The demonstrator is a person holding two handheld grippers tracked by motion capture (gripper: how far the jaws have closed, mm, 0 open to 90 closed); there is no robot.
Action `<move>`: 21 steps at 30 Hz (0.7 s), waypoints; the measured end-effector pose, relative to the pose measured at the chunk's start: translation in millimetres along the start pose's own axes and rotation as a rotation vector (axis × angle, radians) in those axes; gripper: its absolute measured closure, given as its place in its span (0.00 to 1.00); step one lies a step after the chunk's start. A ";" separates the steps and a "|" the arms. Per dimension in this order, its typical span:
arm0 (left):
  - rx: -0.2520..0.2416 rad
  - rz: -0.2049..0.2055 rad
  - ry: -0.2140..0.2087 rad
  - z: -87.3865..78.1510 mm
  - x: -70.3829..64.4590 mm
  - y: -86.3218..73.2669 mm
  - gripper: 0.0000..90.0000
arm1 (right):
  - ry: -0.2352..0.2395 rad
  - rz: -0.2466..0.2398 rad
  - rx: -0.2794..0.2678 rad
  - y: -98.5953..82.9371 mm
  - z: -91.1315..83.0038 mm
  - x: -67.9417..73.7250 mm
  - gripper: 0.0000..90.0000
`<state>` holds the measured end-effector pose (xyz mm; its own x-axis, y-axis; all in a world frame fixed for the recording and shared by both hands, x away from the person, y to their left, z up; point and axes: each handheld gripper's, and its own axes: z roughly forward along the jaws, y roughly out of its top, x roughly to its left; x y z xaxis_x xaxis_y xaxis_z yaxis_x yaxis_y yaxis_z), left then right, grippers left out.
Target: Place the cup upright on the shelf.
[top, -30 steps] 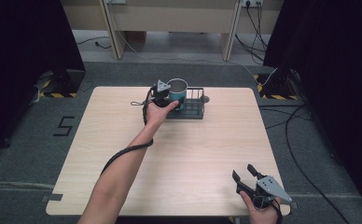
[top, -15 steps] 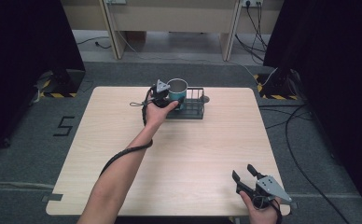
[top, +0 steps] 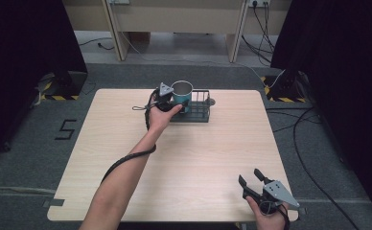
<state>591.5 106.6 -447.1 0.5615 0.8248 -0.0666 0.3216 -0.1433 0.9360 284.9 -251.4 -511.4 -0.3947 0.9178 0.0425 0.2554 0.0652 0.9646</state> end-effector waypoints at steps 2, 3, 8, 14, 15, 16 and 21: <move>-0.001 -0.004 0.001 -1.2 0.2 -1.0 0.16 | 0.000 0.000 -0.001 0.0 0.1 0.1 0.38; -0.001 -0.004 0.002 -2.1 0.4 -1.6 0.16 | 0.000 0.000 -0.001 0.0 0.1 0.1 0.38; -0.019 -0.003 -0.004 -8.7 0.8 -0.3 0.16 | 0.001 -0.002 0.000 0.0 0.2 0.1 0.38; -0.017 -0.005 0.003 -15.5 3.6 -0.6 0.16 | -0.002 -0.001 -0.001 0.0 0.2 0.1 0.38; -0.018 0.001 0.001 -17.4 3.5 -0.4 0.16 | -0.002 -0.001 -0.001 0.0 0.2 0.1 0.38; -0.023 0.004 -0.001 -19.5 3.2 0.2 0.16 | -0.001 0.000 0.000 0.0 0.2 0.1 0.38; -0.030 0.023 -0.007 -29.9 3.5 3.1 0.16 | -0.001 0.002 0.000 0.0 0.2 -0.3 0.38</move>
<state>571.6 125.4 -434.2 0.5736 0.8178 -0.0468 0.2853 -0.1458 0.9473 285.2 -251.6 -511.5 -0.3932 0.9184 0.0446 0.2563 0.0629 0.9645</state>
